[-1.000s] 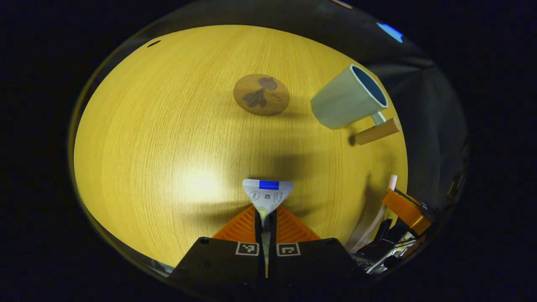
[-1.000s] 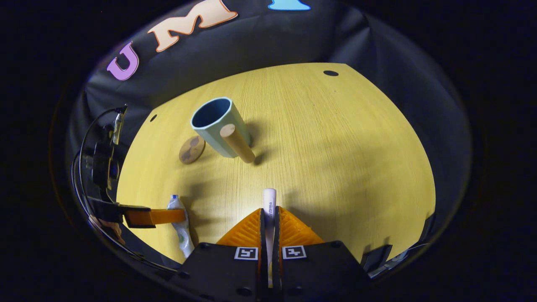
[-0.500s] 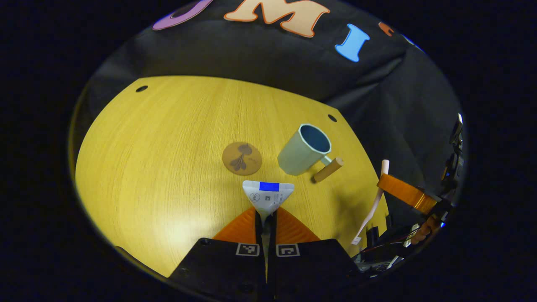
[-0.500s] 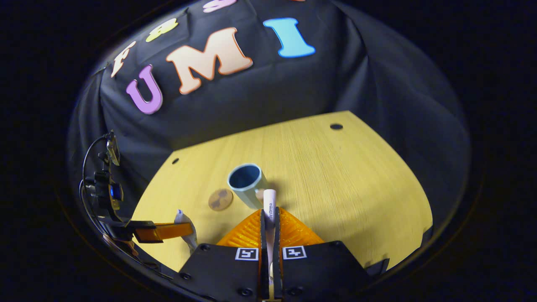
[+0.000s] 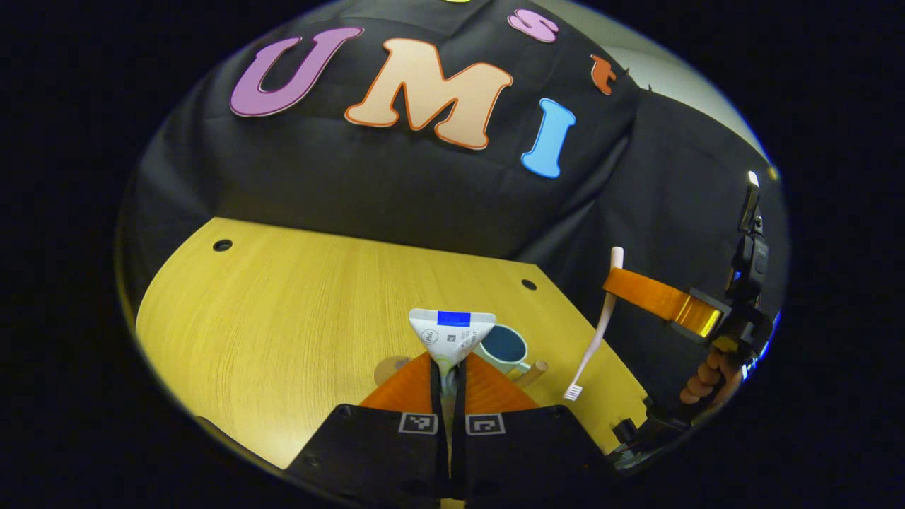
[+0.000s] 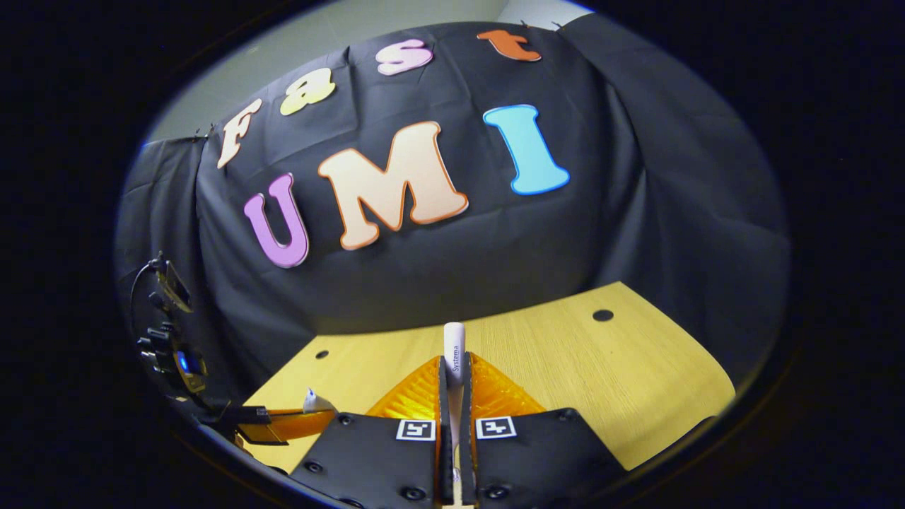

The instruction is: Put the toothbrush and toothpaste on the desktop into the cup, then pick up the cup and place it on the coaster on the desktop.

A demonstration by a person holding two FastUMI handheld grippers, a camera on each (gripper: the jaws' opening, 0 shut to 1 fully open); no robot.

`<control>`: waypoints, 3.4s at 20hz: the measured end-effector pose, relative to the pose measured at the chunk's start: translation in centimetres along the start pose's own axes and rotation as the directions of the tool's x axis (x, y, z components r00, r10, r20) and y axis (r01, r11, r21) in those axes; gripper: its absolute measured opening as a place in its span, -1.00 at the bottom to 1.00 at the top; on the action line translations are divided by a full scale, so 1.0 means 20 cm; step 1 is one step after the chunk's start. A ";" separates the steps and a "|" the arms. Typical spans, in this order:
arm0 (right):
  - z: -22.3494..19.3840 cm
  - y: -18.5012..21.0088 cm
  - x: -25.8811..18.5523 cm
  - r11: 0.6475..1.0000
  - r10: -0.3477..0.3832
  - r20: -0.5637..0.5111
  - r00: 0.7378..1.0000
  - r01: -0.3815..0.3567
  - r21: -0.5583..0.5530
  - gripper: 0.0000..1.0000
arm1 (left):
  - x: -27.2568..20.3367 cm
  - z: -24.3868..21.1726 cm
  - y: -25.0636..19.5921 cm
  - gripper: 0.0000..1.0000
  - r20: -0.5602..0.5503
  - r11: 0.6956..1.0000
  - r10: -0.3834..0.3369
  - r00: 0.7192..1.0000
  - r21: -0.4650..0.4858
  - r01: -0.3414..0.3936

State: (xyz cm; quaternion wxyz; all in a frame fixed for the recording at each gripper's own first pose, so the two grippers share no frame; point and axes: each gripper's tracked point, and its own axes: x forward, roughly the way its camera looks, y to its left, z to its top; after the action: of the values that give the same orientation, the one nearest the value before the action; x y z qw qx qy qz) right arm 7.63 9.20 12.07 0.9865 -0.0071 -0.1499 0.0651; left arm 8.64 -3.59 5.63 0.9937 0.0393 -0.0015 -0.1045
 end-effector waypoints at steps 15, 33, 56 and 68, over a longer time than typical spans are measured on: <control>-0.32 -0.13 0.48 0.998 -0.060 0.022 0.998 0.060 0.006 -0.84 | 0.37 0.42 -0.16 -1.00 0.296 0.967 -0.244 0.924 0.140 0.211; -0.29 -0.71 -0.06 0.956 -0.286 -0.004 0.958 0.285 0.060 0.97 | 0.63 0.05 -0.42 -0.99 0.147 0.907 -0.403 0.903 0.200 0.371; -0.46 -0.29 -0.11 0.989 0.035 -0.278 0.960 -0.073 -0.127 0.96 | 0.00 0.08 -0.01 0.89 0.184 0.986 -0.092 0.979 0.157 0.064; -0.92 -0.19 0.08 0.897 0.139 -0.669 0.731 -0.379 -0.228 0.92 | -0.36 -0.09 0.29 0.90 0.142 0.971 0.210 0.967 0.081 -0.223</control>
State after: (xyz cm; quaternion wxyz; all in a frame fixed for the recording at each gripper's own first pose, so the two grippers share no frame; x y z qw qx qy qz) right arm 15.08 5.71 -4.89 0.9412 -0.2247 0.1865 0.1701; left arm 2.89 3.67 4.26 0.9939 0.0797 -0.0766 0.0027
